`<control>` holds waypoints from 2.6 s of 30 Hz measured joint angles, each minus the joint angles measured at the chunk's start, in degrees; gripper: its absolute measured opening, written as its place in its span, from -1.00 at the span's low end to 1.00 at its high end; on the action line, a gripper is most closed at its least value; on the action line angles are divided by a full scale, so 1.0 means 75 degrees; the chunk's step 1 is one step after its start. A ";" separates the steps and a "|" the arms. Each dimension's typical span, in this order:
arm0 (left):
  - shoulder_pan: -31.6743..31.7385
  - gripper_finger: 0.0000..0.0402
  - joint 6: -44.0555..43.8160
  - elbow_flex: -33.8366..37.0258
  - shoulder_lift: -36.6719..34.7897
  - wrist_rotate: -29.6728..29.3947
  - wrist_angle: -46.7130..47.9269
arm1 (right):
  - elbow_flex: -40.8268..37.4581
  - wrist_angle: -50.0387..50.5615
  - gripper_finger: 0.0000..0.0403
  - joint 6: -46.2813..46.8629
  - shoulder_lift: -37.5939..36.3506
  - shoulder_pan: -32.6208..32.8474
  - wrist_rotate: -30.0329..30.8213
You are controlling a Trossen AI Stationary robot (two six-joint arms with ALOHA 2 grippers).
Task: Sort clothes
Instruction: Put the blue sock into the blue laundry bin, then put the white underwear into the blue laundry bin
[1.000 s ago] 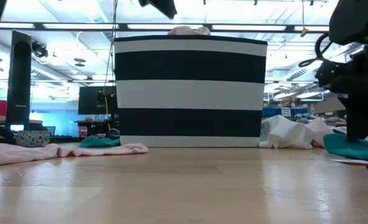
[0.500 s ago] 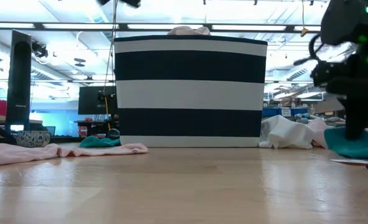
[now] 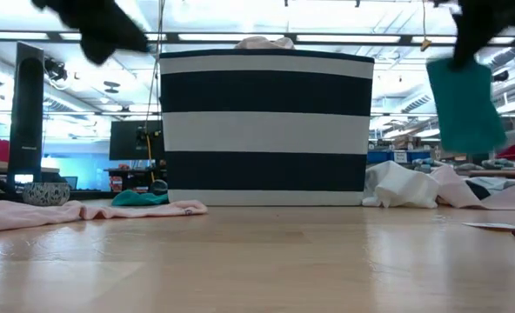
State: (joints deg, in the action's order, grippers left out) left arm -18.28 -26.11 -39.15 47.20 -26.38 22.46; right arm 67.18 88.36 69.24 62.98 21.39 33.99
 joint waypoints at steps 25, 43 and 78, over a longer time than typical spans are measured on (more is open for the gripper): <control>-0.0275 -0.47 -0.1195 0.2969 0.0313 -0.0128 -0.3834 | 0.4846 -0.4036 -0.92 -0.7510 0.2093 -0.2775 0.1027; -0.0387 -0.47 -0.1158 0.2969 0.0411 0.0214 -0.4129 | 0.4846 -0.3792 -0.09 -0.7386 0.3336 -0.4846 -0.1563; -0.0385 -0.47 -0.0950 0.2966 0.0409 0.0205 -0.4455 | -0.2695 -0.4340 0.13 -0.2086 -0.0790 -0.2049 -0.0487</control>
State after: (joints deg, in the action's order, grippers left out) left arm -21.17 -33.23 -16.91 50.26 -24.84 -10.95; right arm 46.96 55.82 53.60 57.06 6.02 30.34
